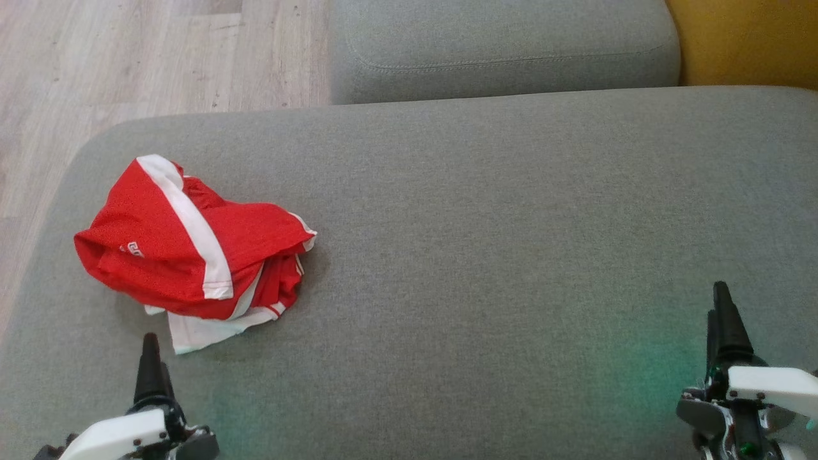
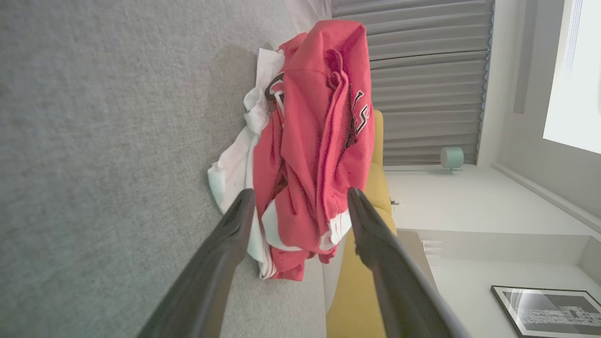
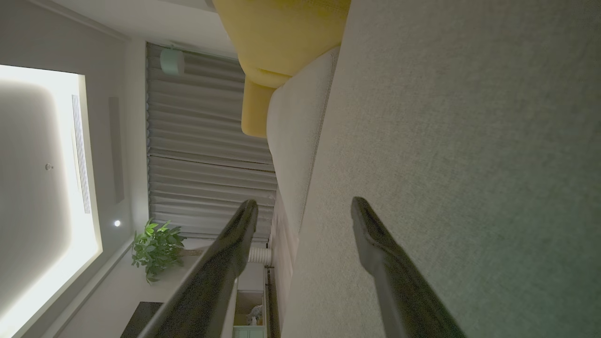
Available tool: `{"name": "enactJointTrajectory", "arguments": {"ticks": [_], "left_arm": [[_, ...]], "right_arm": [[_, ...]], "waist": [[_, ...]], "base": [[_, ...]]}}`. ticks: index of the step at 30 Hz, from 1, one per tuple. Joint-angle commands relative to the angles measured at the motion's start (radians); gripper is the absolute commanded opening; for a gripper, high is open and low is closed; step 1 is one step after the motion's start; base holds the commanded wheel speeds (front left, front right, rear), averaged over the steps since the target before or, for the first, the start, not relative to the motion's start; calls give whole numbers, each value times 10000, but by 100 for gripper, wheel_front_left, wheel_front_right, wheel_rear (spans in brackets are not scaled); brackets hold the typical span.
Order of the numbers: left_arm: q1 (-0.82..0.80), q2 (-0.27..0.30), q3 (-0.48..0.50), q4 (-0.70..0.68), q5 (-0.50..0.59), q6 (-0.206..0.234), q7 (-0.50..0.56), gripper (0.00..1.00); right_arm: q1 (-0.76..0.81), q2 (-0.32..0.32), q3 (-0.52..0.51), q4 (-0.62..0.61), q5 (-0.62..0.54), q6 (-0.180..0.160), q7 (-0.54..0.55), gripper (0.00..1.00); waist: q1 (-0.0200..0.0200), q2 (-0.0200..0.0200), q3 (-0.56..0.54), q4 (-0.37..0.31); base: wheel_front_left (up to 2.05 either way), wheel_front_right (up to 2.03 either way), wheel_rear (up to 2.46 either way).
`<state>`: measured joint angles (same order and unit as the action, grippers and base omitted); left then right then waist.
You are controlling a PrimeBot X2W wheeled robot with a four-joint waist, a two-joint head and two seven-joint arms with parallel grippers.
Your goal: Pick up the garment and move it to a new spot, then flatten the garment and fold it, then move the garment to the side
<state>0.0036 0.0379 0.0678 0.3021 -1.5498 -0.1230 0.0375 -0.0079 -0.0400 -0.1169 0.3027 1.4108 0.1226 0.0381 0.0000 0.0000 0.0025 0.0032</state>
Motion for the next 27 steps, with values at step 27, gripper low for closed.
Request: {"name": "enactJointTrajectory", "arguments": {"ticks": [27], "left_arm": [[-566,77,-981,-2649,5291,1455,-853,100]], "right_arm": [[-394,-60,1006,-2114,-5697,35,-874,100]], "waist": [[0,0,75,-33]], "base": [[0,0,0]]}}
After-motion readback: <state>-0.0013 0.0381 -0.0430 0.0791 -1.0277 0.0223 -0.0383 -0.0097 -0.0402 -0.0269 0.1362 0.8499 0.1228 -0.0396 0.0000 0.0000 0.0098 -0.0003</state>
